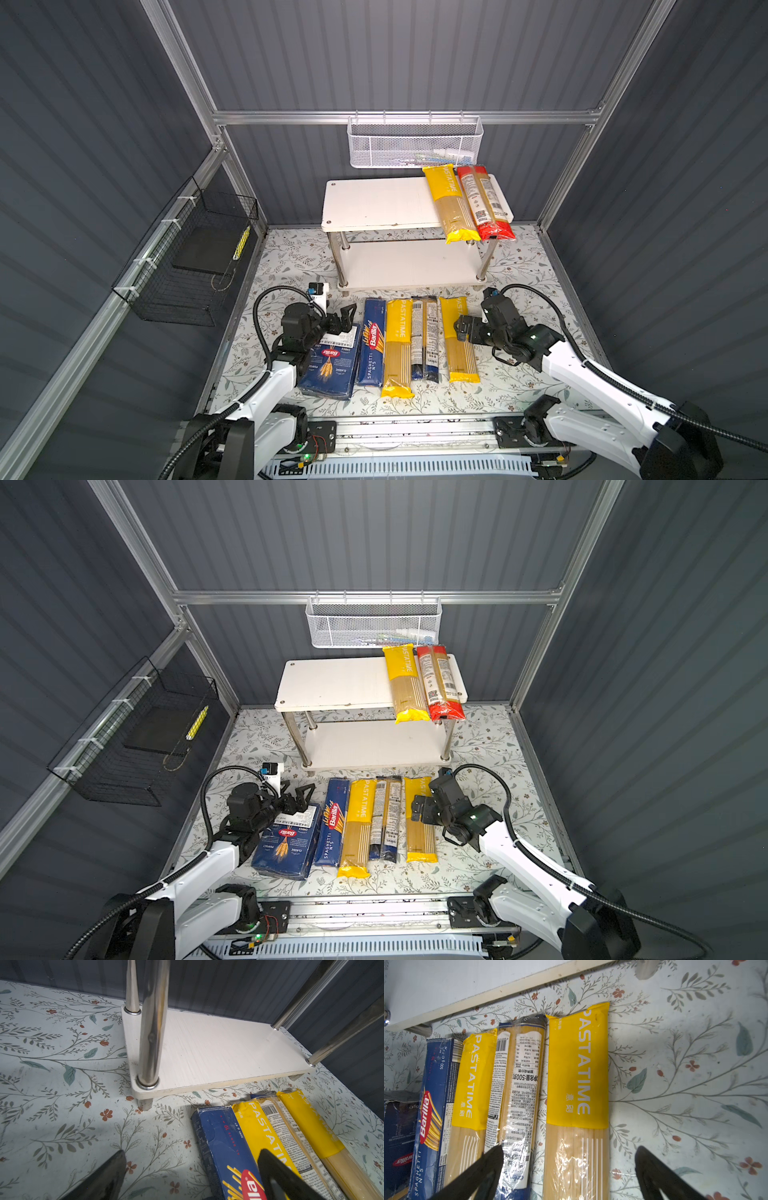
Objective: Place and organize the pasta boxes and bags onto the shelf
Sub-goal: 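Move the right gripper down over the yellow PASTATIME bag in the row, then lower the right gripper onto the yellow bag's lower end and close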
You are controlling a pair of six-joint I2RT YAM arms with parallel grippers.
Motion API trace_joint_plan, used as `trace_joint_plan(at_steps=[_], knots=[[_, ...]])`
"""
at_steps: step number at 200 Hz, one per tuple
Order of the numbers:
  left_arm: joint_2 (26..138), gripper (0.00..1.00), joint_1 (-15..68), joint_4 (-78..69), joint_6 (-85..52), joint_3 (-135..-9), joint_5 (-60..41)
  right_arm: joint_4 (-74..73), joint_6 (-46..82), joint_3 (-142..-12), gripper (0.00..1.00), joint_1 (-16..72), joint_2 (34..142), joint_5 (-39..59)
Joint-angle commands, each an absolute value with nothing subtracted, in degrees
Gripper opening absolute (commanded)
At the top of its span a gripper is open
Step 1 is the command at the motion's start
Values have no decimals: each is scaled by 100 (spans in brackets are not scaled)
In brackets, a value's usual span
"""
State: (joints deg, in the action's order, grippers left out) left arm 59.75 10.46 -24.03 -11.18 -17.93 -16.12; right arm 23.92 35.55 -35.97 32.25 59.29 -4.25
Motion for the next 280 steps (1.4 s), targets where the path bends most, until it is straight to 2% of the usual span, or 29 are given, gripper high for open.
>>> trace_joint_plan(at_steps=[1, 58, 150, 280], knots=[[5906, 99, 1072, -2391, -1107, -1890, -1617, 2371, 3496, -3673, 99, 3236, 6200, -283], [5921, 100, 1072, -2397, -1094, -1905, -1635, 2410, 3329, -3956, 99, 3261, 7197, 141], [5984, 100, 1072, -2407, -1102, -1915, -1668, 2906, 3254, -4451, 99, 3641, 8325, -651], [5935, 100, 1074, -2403, -1103, -1894, -1600, 2705, 3427, -4342, 99, 3739, 8895, -878]])
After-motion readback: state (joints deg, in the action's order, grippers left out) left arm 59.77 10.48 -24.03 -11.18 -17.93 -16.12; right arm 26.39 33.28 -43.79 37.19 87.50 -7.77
